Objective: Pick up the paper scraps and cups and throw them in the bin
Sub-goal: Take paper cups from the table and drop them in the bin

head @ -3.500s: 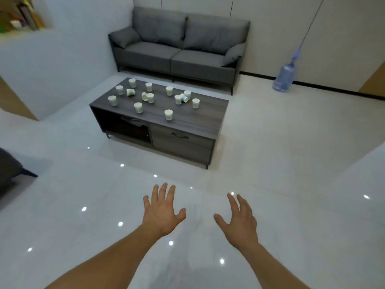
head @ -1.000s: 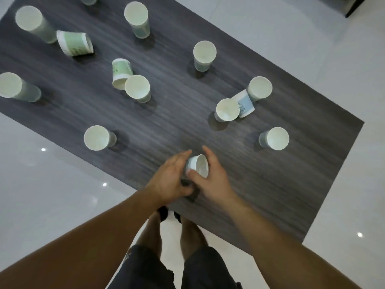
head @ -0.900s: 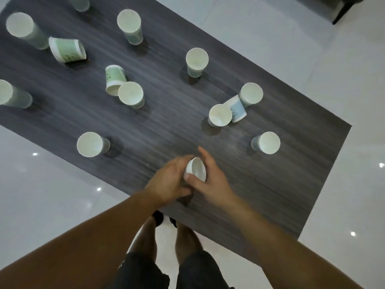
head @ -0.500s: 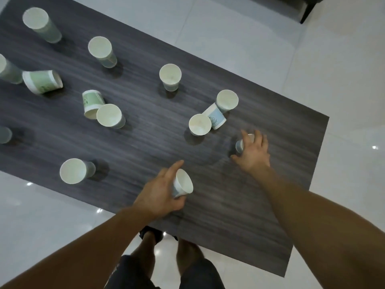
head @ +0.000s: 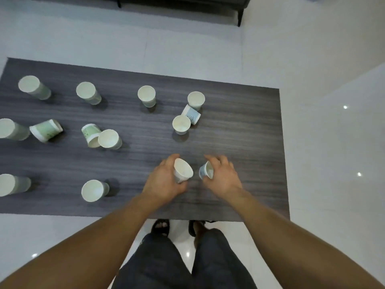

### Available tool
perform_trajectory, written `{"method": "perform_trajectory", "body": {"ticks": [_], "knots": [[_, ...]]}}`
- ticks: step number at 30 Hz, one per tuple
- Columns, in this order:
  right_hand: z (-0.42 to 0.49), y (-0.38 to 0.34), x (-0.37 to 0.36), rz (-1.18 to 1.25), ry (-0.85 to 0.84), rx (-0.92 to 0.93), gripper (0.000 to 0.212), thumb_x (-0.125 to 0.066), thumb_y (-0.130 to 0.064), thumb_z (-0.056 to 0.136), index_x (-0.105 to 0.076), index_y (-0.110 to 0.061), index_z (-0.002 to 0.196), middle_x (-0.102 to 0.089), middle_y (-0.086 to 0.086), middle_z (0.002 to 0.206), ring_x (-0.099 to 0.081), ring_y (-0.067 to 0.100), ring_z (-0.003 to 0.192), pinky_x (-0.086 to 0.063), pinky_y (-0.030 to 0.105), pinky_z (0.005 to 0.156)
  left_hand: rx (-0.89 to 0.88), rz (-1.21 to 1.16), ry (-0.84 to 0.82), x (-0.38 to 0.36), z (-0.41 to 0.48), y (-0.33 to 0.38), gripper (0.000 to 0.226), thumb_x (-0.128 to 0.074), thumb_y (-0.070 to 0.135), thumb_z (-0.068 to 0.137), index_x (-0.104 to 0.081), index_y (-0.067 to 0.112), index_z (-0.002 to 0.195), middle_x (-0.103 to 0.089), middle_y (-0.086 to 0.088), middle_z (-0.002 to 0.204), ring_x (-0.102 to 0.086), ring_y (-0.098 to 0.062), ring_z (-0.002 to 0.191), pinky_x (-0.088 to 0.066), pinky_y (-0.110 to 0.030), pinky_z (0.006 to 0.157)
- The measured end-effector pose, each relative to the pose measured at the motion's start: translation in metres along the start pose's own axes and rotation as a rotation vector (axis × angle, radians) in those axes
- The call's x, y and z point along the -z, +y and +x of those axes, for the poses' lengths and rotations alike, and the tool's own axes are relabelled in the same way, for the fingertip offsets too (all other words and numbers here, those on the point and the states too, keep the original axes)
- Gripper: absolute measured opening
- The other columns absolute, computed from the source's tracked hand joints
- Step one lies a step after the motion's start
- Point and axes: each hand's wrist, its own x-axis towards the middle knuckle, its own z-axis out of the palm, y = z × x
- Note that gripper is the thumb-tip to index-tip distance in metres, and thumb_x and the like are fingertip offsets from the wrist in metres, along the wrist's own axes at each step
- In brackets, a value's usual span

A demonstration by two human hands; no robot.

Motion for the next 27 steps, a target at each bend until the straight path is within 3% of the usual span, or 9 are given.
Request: {"method": "perform_trajectory", "body": {"ticks": [5, 9, 13, 20, 27], "knots": [[-0.095, -0.011, 0.022, 0.111, 0.112, -0.101, 0.067, -0.066, -0.034, 0.084, -0.038, -0.03, 0.145, -0.035, 0.005, 0.139, -0.039, 0.031, 0.123, -0.036, 0.034, 0.102, -0.105, 0.025, -0.019, 0.026, -0.051, 0.02, 0.092, -0.074, 0.027, 0.074, -0.02, 0.031, 0.148, -0.042, -0.007, 0.134, -0.051, -0.026, 0.116, -0.046, -0.039, 0.096], [-0.186, 0.0, 0.032, 0.199, 0.244, -0.235, 0.064, -0.068, -0.031, 0.081, -0.044, -0.028, 0.139, -0.04, 0.007, 0.135, -0.044, 0.033, 0.117, -0.04, 0.037, 0.096, -0.222, 0.158, -0.046, 0.034, -0.098, 0.051, 0.082, -0.071, 0.03, 0.075, -0.029, 0.027, 0.146, -0.044, -0.005, 0.129, -0.051, -0.026, 0.114, -0.044, -0.034, 0.091], [-0.272, 0.026, 0.031, 0.282, 0.39, -0.391, 0.063, -0.066, -0.031, 0.082, -0.042, -0.027, 0.14, -0.039, 0.006, 0.138, -0.043, 0.031, 0.119, -0.043, 0.04, 0.097, -0.394, 0.345, -0.136, 0.019, -0.139, 0.095, 0.08, -0.069, 0.038, 0.078, -0.03, 0.026, 0.146, -0.047, -0.003, 0.133, -0.047, -0.025, 0.12, -0.045, -0.039, 0.095], [-0.417, 0.096, 0.002, 0.434, 0.652, -0.659, 0.064, -0.06, -0.038, 0.086, -0.036, -0.032, 0.145, -0.037, -0.001, 0.14, -0.042, 0.023, 0.121, -0.045, 0.034, 0.094, -0.736, 0.465, -0.324, -0.064, -0.217, 0.185, 0.082, -0.073, 0.037, 0.074, -0.032, 0.024, 0.145, -0.045, -0.003, 0.134, -0.047, -0.024, 0.121, -0.043, -0.035, 0.098], [-0.589, 0.184, -0.056, 0.547, 0.837, -0.89, 0.067, -0.057, -0.04, 0.086, -0.03, -0.035, 0.147, -0.035, -0.004, 0.142, -0.04, 0.02, 0.123, -0.044, 0.03, 0.093, -1.009, 0.532, -0.488, -0.211, -0.339, 0.278, 0.086, -0.074, 0.033, 0.074, -0.027, 0.029, 0.146, -0.038, -0.001, 0.133, -0.051, -0.024, 0.115, -0.046, -0.034, 0.091]]}}
